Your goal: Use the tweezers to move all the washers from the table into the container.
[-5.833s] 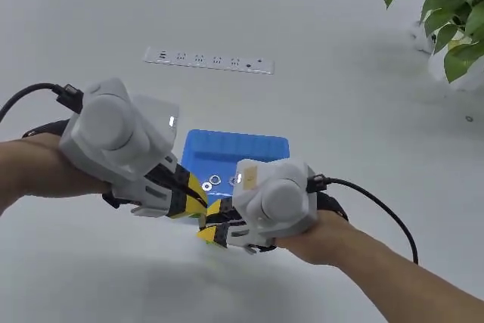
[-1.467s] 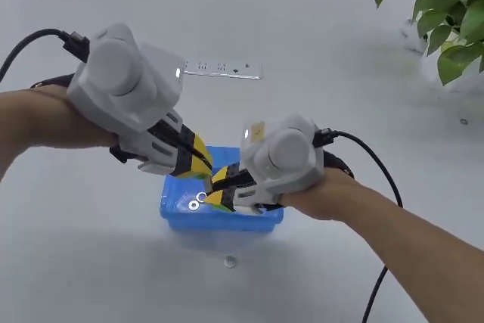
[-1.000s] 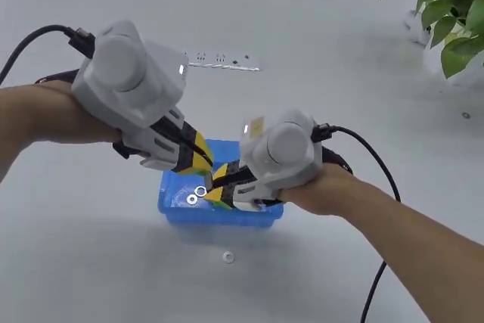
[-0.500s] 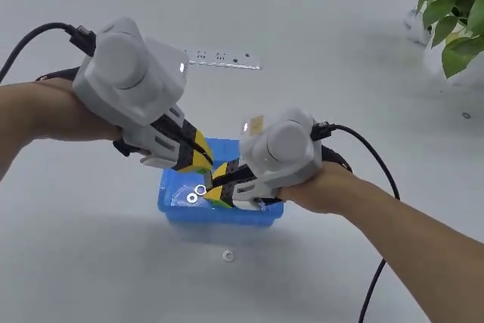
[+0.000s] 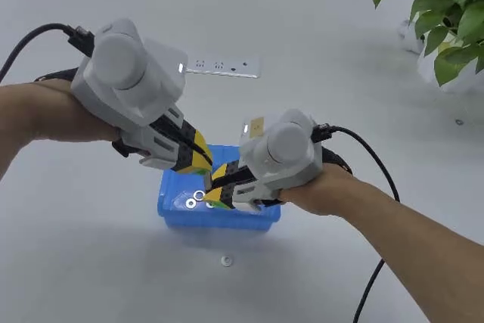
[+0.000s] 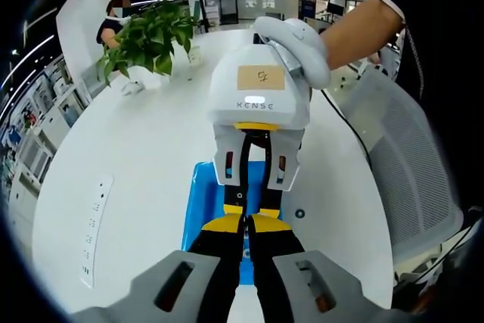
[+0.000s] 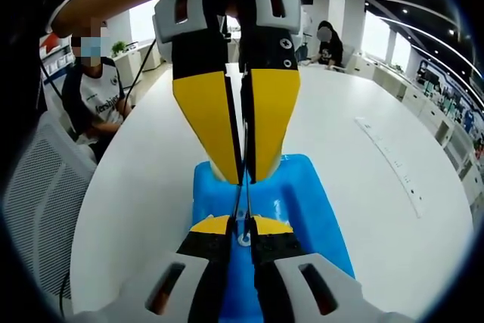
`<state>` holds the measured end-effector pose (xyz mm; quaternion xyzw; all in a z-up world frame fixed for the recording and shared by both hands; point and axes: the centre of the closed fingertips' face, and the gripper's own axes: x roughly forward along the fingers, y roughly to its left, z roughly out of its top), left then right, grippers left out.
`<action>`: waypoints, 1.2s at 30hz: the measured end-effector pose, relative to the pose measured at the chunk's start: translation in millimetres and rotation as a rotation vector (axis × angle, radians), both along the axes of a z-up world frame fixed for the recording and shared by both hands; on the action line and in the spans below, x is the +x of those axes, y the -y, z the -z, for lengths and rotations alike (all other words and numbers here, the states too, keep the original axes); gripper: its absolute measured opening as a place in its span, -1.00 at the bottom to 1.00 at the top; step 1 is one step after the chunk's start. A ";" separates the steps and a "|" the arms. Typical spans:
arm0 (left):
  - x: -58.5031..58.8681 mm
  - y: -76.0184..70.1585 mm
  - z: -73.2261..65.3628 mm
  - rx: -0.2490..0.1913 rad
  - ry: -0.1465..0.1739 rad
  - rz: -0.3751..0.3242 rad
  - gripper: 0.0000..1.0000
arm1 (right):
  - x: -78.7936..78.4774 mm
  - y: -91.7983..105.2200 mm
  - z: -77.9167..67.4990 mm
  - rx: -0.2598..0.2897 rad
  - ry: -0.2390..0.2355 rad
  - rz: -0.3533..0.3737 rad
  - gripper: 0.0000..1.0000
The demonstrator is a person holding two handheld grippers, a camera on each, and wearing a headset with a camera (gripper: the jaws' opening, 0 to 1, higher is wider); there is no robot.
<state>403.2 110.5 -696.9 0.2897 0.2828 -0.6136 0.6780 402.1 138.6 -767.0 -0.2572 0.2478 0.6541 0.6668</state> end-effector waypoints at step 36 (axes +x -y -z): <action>-35.2 19.8 -51.9 0.006 0.107 0.043 -0.88 | -24.3 18.5 -53.8 0.032 0.117 0.035 -0.78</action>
